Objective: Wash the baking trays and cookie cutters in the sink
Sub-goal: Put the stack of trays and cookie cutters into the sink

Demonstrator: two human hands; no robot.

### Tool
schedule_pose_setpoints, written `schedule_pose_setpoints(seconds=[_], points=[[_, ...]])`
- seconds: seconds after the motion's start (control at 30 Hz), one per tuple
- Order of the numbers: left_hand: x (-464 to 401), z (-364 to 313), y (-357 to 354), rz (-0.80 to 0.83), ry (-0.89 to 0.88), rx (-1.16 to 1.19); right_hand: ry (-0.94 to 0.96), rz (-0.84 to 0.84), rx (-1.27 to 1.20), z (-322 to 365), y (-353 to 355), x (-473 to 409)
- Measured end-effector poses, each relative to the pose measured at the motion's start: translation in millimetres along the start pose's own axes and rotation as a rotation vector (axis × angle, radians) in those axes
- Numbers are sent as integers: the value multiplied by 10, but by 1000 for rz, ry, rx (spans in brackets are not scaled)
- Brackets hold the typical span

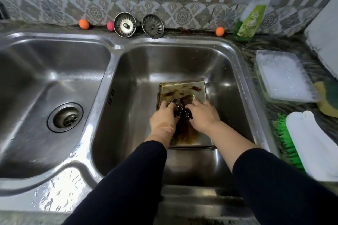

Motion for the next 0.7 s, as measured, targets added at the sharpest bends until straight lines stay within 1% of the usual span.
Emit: schedule_pose_setpoints(seconds=[0.17,0.33,0.47,0.57,0.7], points=[[-37,36,-30,83,71,-37,-17,22,15,5,-10,3],[-89,44,-14,81,88,-12,-28,19,12,7,-9,-1],[-63,45,-17,54,94,20,-24,16,-53,-5,5,21],[-32,38,20,19,100,92,-25,-5,-97,-13,69,51],[0,114,299,-86,141,164,20,-54,-185,118,306,-6]])
Point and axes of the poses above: each hand's wrist, its own x-axis away from the middle knuckle, its own y-axis out of the back of the hand, z = x × y, the point moved 6 cm from there along -x, towards the middle knuckle, and after that the axes turned 4 degrees about x, right-handed, at the moved point
